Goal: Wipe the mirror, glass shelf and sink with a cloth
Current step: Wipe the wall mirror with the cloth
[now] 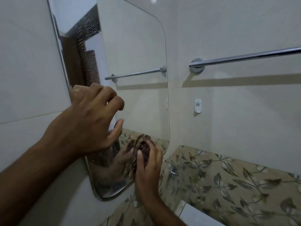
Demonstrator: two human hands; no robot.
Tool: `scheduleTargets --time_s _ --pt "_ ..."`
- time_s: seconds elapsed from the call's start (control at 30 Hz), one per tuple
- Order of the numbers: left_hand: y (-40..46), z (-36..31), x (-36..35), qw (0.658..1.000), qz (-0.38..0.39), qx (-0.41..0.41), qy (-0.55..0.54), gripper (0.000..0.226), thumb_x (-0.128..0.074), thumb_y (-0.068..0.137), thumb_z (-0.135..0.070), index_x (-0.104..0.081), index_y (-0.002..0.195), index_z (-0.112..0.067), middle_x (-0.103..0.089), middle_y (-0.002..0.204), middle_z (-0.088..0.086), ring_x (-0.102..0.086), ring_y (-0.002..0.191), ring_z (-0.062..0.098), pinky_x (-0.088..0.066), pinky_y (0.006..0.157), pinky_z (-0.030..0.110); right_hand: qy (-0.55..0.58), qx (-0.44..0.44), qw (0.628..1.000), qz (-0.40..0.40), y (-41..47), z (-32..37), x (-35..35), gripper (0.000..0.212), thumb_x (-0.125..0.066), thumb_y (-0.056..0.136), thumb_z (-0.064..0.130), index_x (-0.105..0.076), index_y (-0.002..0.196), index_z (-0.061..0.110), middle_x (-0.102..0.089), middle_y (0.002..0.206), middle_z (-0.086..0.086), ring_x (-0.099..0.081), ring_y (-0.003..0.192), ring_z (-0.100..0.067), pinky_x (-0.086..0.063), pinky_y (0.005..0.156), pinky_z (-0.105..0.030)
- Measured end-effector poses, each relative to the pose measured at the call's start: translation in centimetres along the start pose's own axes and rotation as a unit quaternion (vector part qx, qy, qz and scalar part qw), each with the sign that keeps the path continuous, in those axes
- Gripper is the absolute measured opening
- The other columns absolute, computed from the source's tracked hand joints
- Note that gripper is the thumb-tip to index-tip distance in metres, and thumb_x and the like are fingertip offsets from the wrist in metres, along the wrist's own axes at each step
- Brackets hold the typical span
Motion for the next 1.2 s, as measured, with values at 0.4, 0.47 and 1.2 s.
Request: scheduleTargets --time_s 0.4,0.47,1.2 --pt "0.1 -0.1 0.2 1.000 -0.022 -0.011 -0.013 0.035 -0.056 0.083 -0.036 -0.062 0.104 -0.007 -0.057 0.102 0.017 -0.049 0.100 0.037 -0.027 0.079 0.042 -0.032 -0.146 0.986 -0.074 7.6 -2.2 1.8 0.040 -0.049 0.103 0.029 -0.047 0.141 0.014 -0.044 0.141 -0.006 -0.048 0.129 -0.024 -0.043 0.099 -0.025" --pt "0.0 -0.1 0.2 1.000 -0.023 -0.006 -0.019 0.035 -0.056 0.084 -0.035 -0.062 0.104 -0.008 -0.057 0.103 0.016 -0.048 0.100 0.036 -0.028 0.079 0.042 -0.017 -0.106 0.993 -0.044 4.4 -0.3 1.4 0.038 -0.050 0.103 0.025 -0.049 0.140 0.016 -0.042 0.141 -0.002 -0.047 0.128 -0.017 -0.037 0.092 -0.008" --pt "0.1 -0.2 0.6 0.999 0.004 0.000 -0.037 0.028 -0.060 0.080 -0.037 -0.064 0.096 -0.014 -0.059 0.100 0.009 -0.055 0.093 0.031 -0.036 0.080 0.043 0.047 0.003 0.994 -0.103 14.8 9.7 0.0 0.031 -0.053 0.102 0.028 -0.059 0.129 0.016 -0.051 0.130 -0.003 -0.050 0.118 -0.015 -0.031 0.091 -0.001"
Point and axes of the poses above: each hand's wrist, its own y-axis towards the middle knuckle, its own x-axis out of the back of the hand, z = x × y, the point moved 4 cm from there along y, towards the middle knuckle
